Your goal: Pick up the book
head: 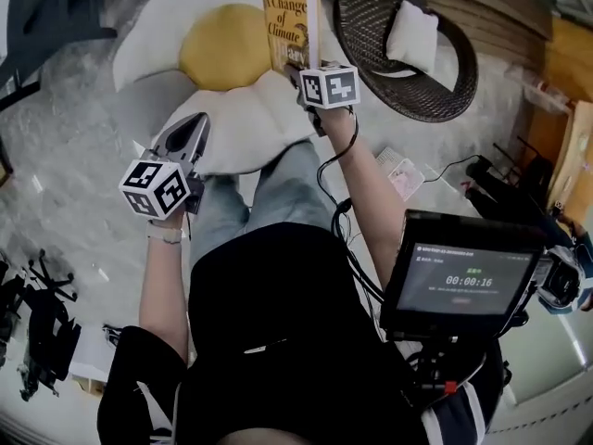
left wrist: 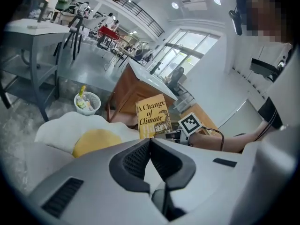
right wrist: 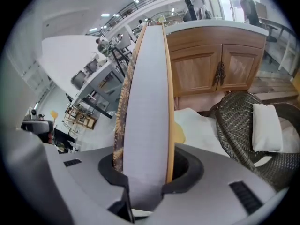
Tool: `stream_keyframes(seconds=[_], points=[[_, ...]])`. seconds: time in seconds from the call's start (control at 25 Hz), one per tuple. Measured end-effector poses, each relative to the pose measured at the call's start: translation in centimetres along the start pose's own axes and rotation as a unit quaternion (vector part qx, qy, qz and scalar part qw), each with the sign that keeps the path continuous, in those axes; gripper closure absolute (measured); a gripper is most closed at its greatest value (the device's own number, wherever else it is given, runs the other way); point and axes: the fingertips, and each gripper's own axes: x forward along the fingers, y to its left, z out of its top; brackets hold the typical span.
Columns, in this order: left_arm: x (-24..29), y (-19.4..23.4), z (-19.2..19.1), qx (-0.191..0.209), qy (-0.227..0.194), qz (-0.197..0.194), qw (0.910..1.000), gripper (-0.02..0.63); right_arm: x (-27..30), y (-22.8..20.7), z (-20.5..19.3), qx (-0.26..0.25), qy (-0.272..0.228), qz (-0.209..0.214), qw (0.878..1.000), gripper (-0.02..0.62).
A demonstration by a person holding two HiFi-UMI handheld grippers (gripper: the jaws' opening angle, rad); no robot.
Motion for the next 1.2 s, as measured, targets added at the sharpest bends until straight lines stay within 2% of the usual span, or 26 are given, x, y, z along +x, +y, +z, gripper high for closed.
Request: stream_keyframes(seconds=[0.16, 0.44, 0.56, 0.72, 0.88, 1.2], points=[[0.0, -2.1, 2.3, 0.036, 0.005, -0.008, 0.9993, 0.592, -3.6, 0.9, 2.1, 0.016, -0.033, 0.010, 0.999, 0.431], [-0.2, -6.6, 4.6, 0.051, 0.003, -0.013, 0.9986, 0.592, -10.0, 2.2, 4.1, 0.026, -0.066, 0.034, 0.997, 0.431], [0.3, -9.4, 6.1, 0.070, -0.007, -0.008, 0.9975, 0.592, -13.3, 1.8, 5.7, 0.016, -0.086, 0.048, 0.995, 0.431], [0.2, -11.7, 7.2, 0.073, -0.021, -0.002, 0.9971, 0.592, -16.7, 1.9, 6.0, 0.015, -0.101, 0.063, 0.993, 0.431], [-1.0, -13.2, 7.4, 0.071, -0.040, 0.008, 0.9966, 0.592, -19.3, 3.6, 5.6, 0.012, -0.114, 0.089, 0.989, 0.431], [-4.5, -16.4, 9.4, 0.086, -0.079, 0.017, 0.9930, 0.592, -24.4, 8.6, 8.0, 0.005, -0.159, 0.154, 0.975, 0.431]])
